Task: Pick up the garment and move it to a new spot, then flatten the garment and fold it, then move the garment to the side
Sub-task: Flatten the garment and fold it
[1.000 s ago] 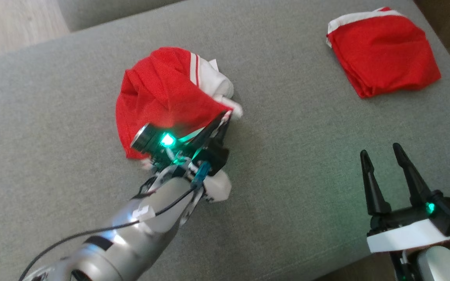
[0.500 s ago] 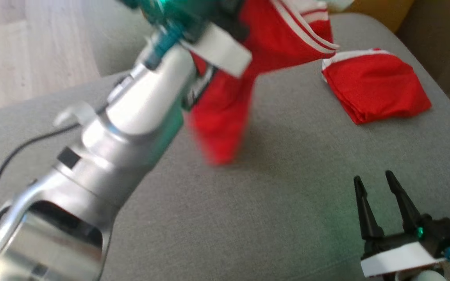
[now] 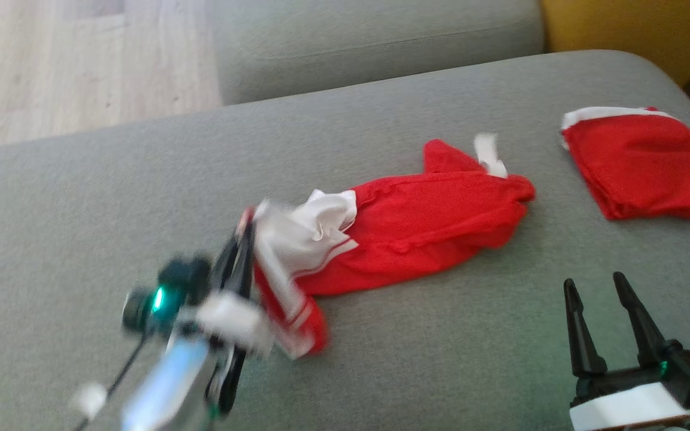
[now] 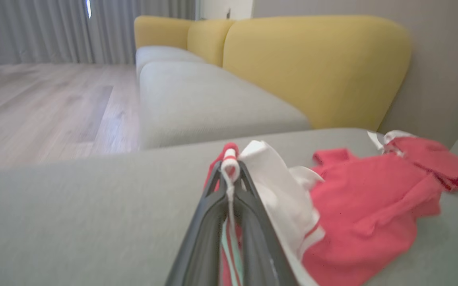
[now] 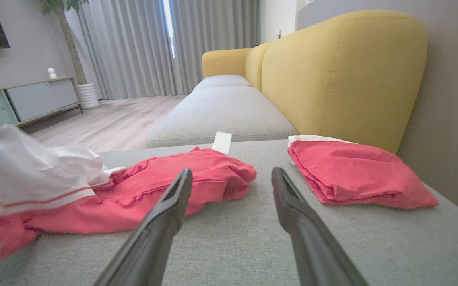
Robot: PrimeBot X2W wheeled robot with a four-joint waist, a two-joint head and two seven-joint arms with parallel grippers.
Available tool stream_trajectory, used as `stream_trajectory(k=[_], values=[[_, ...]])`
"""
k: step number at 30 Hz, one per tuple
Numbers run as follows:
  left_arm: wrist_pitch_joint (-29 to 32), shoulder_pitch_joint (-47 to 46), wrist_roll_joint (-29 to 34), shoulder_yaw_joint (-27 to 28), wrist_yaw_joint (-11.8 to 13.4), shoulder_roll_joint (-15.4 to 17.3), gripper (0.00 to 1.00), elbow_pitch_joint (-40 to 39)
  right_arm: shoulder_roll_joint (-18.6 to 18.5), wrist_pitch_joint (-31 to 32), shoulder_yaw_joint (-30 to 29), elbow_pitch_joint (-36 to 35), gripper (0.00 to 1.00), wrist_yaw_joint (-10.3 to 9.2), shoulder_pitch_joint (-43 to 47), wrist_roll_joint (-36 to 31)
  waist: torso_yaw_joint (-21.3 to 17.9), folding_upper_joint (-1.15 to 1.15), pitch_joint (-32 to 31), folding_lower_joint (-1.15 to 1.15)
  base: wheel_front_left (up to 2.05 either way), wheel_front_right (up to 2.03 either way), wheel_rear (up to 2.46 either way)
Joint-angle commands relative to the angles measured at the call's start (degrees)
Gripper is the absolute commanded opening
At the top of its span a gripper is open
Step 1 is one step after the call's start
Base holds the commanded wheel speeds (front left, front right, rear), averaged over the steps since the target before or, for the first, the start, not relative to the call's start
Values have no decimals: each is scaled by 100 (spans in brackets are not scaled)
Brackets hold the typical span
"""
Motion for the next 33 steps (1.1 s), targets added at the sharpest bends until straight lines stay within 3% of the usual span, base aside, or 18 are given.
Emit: stream_trajectory(k=[1,7,8,10,18,21,24,29,33], values=[[-30,-385,35,271,49,131,0,-247,-112,-21,90,-212,100,37,-81,-39,86,0,65,0,0,0,0],[-30,558,202,628,172,343,0,-463,-167,-21,66,-207,100,37,-86,-42,330,0,171,0,0,0,0],[-30,641,211,657,152,355,16,-480,-166,-21,72,-201,100,37,-84,-43,364,0,172,0,0,0,0],[-30,757,208,689,96,356,100,-498,-157,-21,83,-191,100,37,-75,-42,425,0,169,0,0,0,0],[-30,681,617,750,309,412,100,-934,-219,-21,98,-209,100,37,-50,-36,617,0,229,0,0,0,0],[98,365,711,721,278,516,100,-1146,-281,-21,89,-223,100,37,-57,-32,686,0,300,0,0,0,0],[508,-165,728,619,-10,644,100,-1369,-354,-21,111,-236,100,37,-100,-19,740,0,407,0,0,0,0],[1677,-1174,502,347,-774,776,100,-1376,-453,-21,202,-246,100,37,-243,22,725,0,587,0,0,0,0],[2365,-1802,55,174,-1058,819,100,-1054,-531,-21,347,-237,100,37,-404,62,578,0,743,0,0,0,0]])
